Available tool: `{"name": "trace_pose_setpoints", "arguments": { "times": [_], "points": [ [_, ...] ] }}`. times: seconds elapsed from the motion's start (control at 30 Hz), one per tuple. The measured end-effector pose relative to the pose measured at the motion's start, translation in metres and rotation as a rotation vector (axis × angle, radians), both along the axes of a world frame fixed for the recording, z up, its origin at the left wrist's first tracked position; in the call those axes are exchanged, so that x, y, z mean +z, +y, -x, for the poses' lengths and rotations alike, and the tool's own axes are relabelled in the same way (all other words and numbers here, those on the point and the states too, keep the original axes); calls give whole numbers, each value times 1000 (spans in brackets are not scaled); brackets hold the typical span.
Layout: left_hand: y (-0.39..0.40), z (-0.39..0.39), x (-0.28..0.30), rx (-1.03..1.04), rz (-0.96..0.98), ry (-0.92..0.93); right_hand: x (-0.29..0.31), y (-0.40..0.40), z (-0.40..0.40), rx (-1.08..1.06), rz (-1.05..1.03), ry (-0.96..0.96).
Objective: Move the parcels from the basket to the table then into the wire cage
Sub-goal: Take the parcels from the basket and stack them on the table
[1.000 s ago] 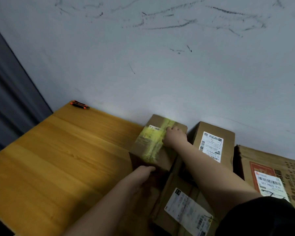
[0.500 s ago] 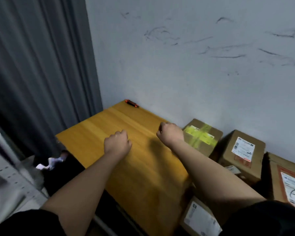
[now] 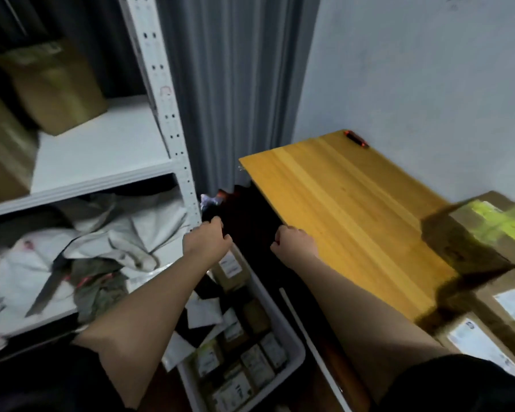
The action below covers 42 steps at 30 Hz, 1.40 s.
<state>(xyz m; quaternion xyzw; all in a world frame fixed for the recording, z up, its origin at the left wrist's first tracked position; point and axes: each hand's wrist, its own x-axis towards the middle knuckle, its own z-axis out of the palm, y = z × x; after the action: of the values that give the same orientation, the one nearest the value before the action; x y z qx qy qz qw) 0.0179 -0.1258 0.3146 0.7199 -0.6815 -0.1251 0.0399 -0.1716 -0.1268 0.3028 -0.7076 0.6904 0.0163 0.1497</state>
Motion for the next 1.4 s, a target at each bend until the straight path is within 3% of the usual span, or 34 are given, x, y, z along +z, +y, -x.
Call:
{"name": "trace_pose_setpoints", "arguments": {
  "times": [0.17, 0.37, 0.53, 0.87, 1.0, 1.13, 1.27, 1.4],
  "points": [
    [30, -46, -59, 217, -188, 262, -63, 13, -45, -14, -117, -74],
    [43, -60, -175, 424, -345, 556, -169, 2, -59, -61, -275, -151],
    [27, -49, -281, 475, -381, 647, -274, -23, -60, -90, -368, -215],
    [-48, -24, -461, 483, -303, 752, -450, -100, -65, -128, -263, -396],
    [-78, -16, -497, 545, -182, 997, -494, -124, -70, -188, -229, -485],
    [-92, -4, -520, 655, -236, 1206, -521, -130, -72, -267, -210, -549],
    [-94, 2, -512, 800, -233, 1318, -514, -136, -71, -413, -210, -741],
    [-80, -3, -479, 859, -188, 1339, -483, -124, -74, -463, -183, -788]
  ]
}}
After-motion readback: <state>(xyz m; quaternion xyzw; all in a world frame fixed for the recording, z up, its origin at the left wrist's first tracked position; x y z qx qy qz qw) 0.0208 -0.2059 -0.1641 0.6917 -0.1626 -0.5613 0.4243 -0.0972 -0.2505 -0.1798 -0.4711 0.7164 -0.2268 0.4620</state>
